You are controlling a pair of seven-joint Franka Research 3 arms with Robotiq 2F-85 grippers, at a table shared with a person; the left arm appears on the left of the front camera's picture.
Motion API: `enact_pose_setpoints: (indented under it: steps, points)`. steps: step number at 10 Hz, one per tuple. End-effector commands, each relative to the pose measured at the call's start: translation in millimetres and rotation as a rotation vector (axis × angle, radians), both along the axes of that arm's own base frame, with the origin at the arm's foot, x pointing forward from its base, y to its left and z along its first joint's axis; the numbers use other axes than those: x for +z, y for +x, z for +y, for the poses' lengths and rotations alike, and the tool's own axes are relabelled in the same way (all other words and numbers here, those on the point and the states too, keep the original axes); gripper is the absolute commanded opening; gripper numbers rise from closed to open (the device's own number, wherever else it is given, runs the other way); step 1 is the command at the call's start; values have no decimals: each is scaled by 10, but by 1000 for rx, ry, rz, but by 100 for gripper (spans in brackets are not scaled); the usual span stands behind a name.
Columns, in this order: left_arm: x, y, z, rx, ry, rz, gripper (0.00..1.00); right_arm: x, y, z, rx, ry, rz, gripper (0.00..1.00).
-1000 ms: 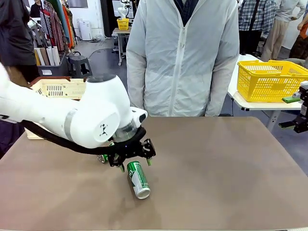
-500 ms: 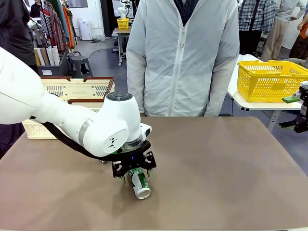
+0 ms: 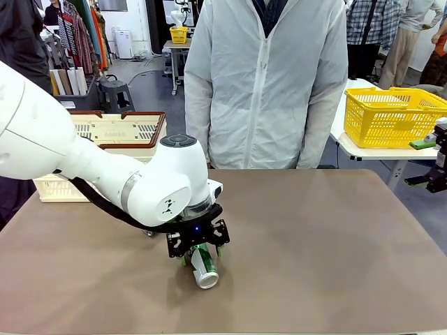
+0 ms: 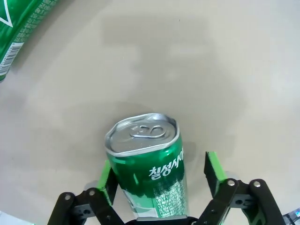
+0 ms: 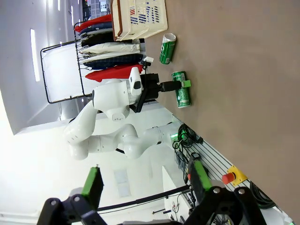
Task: Place the drinks into the Shopping basket.
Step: Pick up one drink and place it into the Shopping basket.
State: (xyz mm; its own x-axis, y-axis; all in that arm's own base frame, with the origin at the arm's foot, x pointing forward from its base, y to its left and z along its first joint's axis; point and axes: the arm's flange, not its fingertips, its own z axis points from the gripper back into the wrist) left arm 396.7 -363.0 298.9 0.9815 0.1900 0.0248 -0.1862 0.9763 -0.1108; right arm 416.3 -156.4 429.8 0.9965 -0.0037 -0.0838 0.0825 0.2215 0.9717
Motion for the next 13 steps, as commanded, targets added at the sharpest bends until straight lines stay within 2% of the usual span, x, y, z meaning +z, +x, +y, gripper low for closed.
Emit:
enact_pose_setpoints:
  steps: [1,5,7,8,10,11,12,13]
  points:
    - [39,-1,-35,18,17,-6,0,40,3,-13,4,-24,19,100]
    - [133,-32,26,11,8,-23,0,40,3,-13,4,-24,19,100]
    - [349,-72,123,-9,8,-31,0,40,3,-13,4,-24,19,100]
    - [720,-151,253,-51,-22,-53,0,40,3,-13,4,-24,19,100]
    - [1563,-310,662,-221,-43,16,0,40,3,-13,4,-24,19,100]
    - [1930,-370,910,-263,-51,-17,0,40,3,-13,4,-24,19,100]
    - [2229,-463,1168,-256,-28,-79,0,40,3,-13,4,-24,19,100]
    - [2474,-623,1448,-362,-3,-173,0,40,3,-13,4,-24,19,100]
